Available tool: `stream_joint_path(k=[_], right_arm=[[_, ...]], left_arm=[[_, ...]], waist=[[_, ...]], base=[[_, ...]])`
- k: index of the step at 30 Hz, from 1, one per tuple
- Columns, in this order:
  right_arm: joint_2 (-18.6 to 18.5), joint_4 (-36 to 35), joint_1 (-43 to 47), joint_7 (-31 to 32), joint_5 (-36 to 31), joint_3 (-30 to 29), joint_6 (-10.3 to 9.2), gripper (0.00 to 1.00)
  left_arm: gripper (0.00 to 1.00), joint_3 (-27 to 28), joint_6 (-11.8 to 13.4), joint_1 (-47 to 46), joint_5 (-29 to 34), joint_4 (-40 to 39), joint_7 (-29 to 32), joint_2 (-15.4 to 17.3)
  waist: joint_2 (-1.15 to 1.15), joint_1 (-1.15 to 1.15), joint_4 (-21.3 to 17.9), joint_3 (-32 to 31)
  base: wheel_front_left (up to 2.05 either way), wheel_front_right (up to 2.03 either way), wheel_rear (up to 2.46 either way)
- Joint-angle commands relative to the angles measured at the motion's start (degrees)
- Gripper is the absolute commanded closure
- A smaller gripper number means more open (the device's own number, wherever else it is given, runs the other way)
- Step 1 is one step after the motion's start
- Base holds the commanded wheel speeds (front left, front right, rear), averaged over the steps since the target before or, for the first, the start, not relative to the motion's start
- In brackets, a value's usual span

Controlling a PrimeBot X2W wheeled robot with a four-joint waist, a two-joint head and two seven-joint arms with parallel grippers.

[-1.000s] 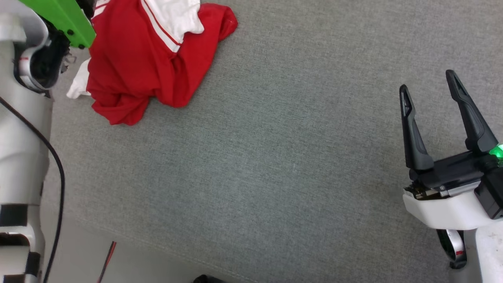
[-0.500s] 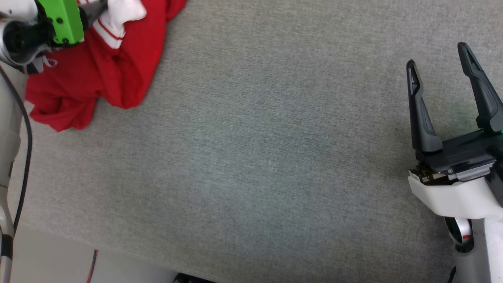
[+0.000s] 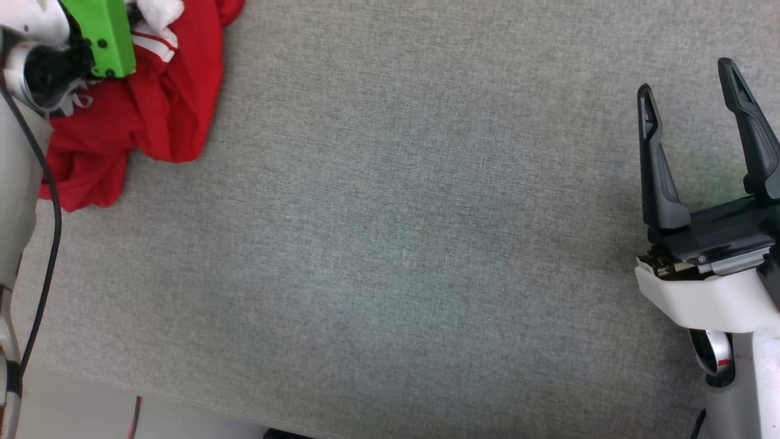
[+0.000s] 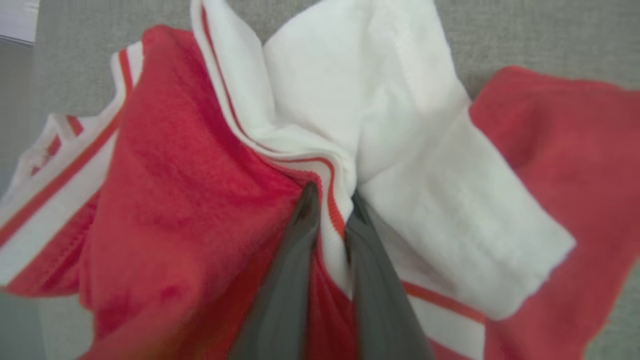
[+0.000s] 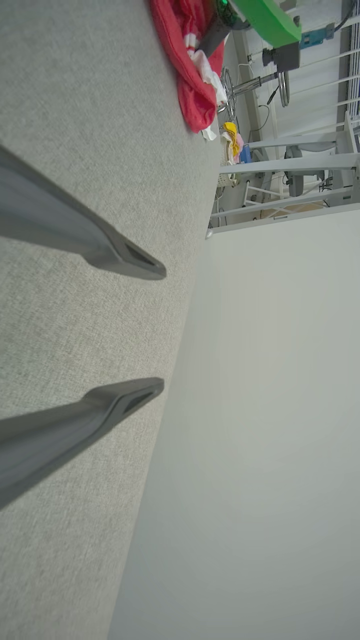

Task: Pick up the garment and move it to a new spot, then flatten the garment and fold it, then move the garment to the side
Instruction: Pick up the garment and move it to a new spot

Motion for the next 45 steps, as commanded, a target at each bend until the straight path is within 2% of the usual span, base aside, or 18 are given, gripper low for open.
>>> stream_joint_path(k=[1, 6, 9, 18, 24, 30, 34, 41, 45], right_arm=[[0.3, 0.3, 0.2, -0.3, 0.4, 0.0, -0.04, 0.0], [1.5, 1.5, 2.0, -0.3, 1.1, 0.1, -0.04, 0.0], [2.5, 2.1, 3.5, -0.3, 1.4, -0.1, -0.04, 0.0], [4.7, 2.9, 6.8, -0.3, 2.2, -1.2, -0.04, 0.0], [5.6, 3.0, 7.2, -0.3, 3.0, -1.6, -0.04, 0.0], [5.8, 2.7, 6.8, -0.3, 5.5, -2.0, -0.04, 0.0], [5.8, 2.4, 6.0, -0.3, 7.3, -2.9, -0.04, 0.0], [5.8, 1.7, 5.0, -0.3, 9.0, -4.7, -0.04, 0.0], [5.8, 1.1, 4.3, -0.3, 9.8, -5.4, -0.04, 0.0]], left_arm=[[1.0, -1.1, -0.2, 2.1, 0.0, 0.5, -1.7, -0.4], [1.0, -4.8, -0.2, 0.9, 1.8, -2.6, -10.2, 2.3], [1.0, -8.3, -0.2, 0.3, 2.5, -5.7, -13.0, 3.6], [1.0, -18.1, -0.2, -2.8, 2.4, -19.0, -16.5, 5.9], [1.0, -23.9, -0.2, -4.4, 2.5, -27.4, -16.7, 5.2], [1.0, -29.3, -0.2, -5.2, 2.8, -32.9, -16.9, 1.9], [1.0, -33.4, -0.2, -6.3, 2.4, -34.5, -17.6, -2.4], [1.0, -39.9, -0.2, -5.2, 1.8, -30.5, -19.7, -11.5], [1.0, -41.0, -0.2, -1.0, 4.1, -26.9, -19.2, -16.3]], waist=[[-0.01, 0.0, 1.1, -2.5], [-0.01, 0.0, 2.1, -8.1], [-0.01, 0.0, 2.5, -11.7], [-0.01, 0.0, 1.9, -18.8], [-0.01, 0.0, -1.9, -20.6], [-0.01, 0.0, -7.7, -20.3], [-0.01, 0.0, -12.3, -18.6], [-0.01, 0.0, -18.8, -15.4], [-0.01, 0.0, -21.0, -13.6]], base=[[0.0, 0.0, 0.0], [0.0, 0.0, 0.0], [0.0, 0.0, 0.0], [0.0, 0.0, 0.0], [0.0, 0.0, 0.0], [0.0, 0.0, 0.0], [0.0, 0.0, 0.0], [0.0, 0.0, 0.0], [0.0, 0.0, 0.0]])
